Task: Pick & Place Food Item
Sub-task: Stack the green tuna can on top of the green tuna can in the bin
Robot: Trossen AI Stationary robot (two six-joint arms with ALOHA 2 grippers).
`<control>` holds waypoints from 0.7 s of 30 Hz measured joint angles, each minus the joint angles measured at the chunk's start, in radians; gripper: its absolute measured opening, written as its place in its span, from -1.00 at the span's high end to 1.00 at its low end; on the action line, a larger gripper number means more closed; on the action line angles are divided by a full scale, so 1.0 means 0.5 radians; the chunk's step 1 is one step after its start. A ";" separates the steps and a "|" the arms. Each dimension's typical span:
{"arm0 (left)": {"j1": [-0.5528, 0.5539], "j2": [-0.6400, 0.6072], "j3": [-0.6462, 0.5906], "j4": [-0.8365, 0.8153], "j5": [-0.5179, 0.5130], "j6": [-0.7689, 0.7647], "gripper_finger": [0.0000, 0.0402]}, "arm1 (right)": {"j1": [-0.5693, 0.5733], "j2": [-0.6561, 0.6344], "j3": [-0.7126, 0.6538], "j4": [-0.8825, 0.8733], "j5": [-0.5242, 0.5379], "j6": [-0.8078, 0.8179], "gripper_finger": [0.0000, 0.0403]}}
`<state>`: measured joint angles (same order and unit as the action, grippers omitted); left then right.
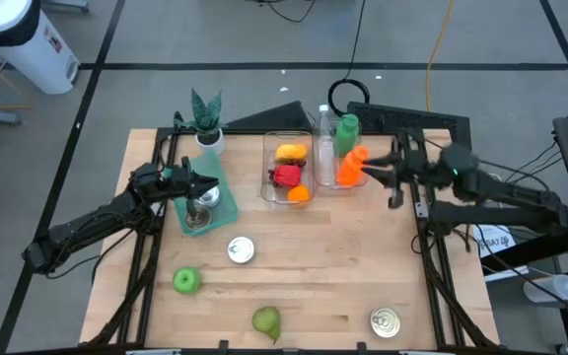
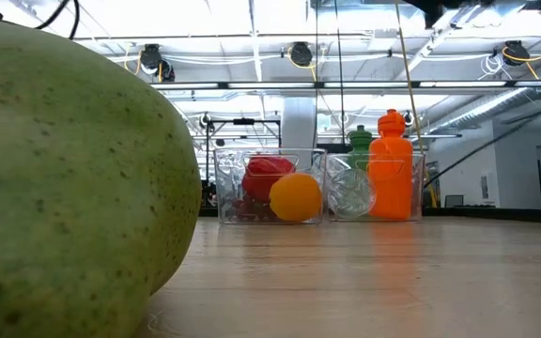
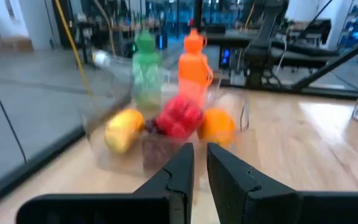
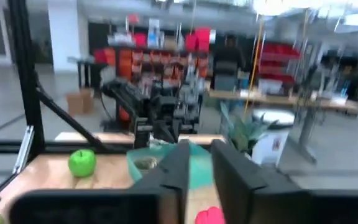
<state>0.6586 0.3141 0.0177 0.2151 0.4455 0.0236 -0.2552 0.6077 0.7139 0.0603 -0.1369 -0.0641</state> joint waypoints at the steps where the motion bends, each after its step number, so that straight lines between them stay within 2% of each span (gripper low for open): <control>1: 0.000 -0.001 0.001 0.036 0.005 -0.003 0.74 | 0.020 -0.094 -0.126 0.103 0.015 0.000 0.82; 4: 0.000 0.000 0.001 0.100 0.011 -0.040 0.75 | 0.040 -0.267 -0.401 0.320 0.013 0.000 0.96; 8: 0.000 0.000 0.001 0.081 0.038 -0.066 0.74 | 0.039 -0.357 -0.608 0.399 -0.068 0.014 0.92; 11: 0.000 0.000 0.001 0.074 0.067 -0.067 0.74 | 0.044 -0.356 -0.796 0.693 -0.156 0.100 0.96; 14: 0.000 -0.001 0.001 0.074 0.068 -0.102 0.74 | 0.045 -0.345 -0.968 0.922 -0.150 0.158 0.99; 18: -0.029 0.000 0.001 0.005 0.204 -0.127 0.75 | 0.045 -0.318 -1.079 1.008 -0.146 0.159 0.99; 21: -0.137 0.000 0.001 -0.018 0.314 -0.080 0.75 | 0.043 -0.317 -1.079 1.012 -0.145 0.202 0.99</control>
<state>0.5902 0.3141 0.0182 0.2062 0.6024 -0.0166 -0.2335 0.4492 0.1745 0.5662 -0.2093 0.0370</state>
